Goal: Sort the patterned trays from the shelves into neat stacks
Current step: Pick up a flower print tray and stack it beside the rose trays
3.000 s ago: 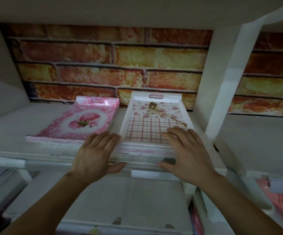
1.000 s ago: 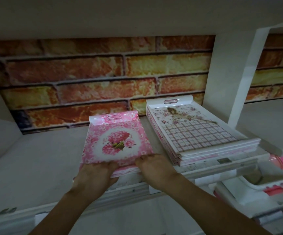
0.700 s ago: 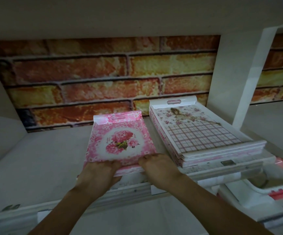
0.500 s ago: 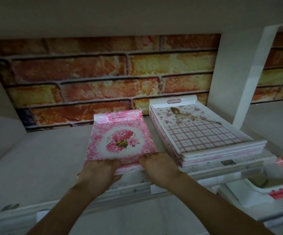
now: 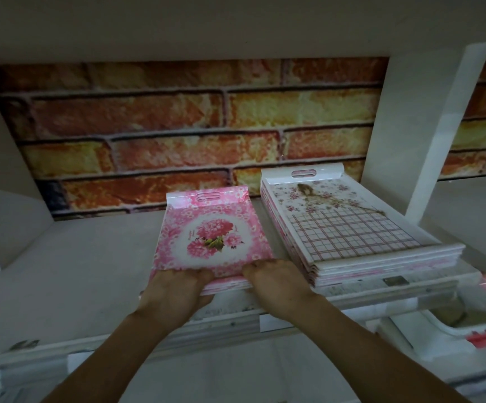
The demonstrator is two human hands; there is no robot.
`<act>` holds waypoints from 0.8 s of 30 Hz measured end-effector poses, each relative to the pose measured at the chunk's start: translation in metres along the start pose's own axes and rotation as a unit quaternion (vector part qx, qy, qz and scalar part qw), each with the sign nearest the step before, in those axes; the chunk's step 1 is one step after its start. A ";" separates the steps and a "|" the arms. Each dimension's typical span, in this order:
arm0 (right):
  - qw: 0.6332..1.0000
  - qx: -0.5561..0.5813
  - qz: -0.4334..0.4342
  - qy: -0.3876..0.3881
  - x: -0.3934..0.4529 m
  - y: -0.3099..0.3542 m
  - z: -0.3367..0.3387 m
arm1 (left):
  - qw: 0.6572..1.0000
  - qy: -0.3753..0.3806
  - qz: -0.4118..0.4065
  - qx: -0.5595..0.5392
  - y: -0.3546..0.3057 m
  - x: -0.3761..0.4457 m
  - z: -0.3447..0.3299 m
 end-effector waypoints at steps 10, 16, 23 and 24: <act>1.000 -0.004 -0.005 0.016 -0.001 0.001 0.002 | 1.000 0.000 -0.001 -0.011 -0.001 0.000 0.002; 1.000 0.001 0.006 -0.006 0.000 0.001 -0.003 | 1.000 0.005 -0.004 -0.026 0.000 -0.002 0.000; 0.999 0.000 0.029 -0.039 -0.002 0.001 0.003 | 0.999 0.014 0.018 -0.037 -0.006 -0.005 0.007; 0.999 0.006 0.033 -0.041 -0.001 0.001 0.001 | 0.999 0.012 0.025 -0.043 -0.006 -0.004 0.008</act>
Point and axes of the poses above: each hand's wrist, its own x-axis towards the middle knuckle, its own z-axis out of the back of the hand, y = z × x, the point moved 10 cm from there along x, towards the middle knuckle, and after that the axes turned 4 degrees about -y, right-handed, at the moved point
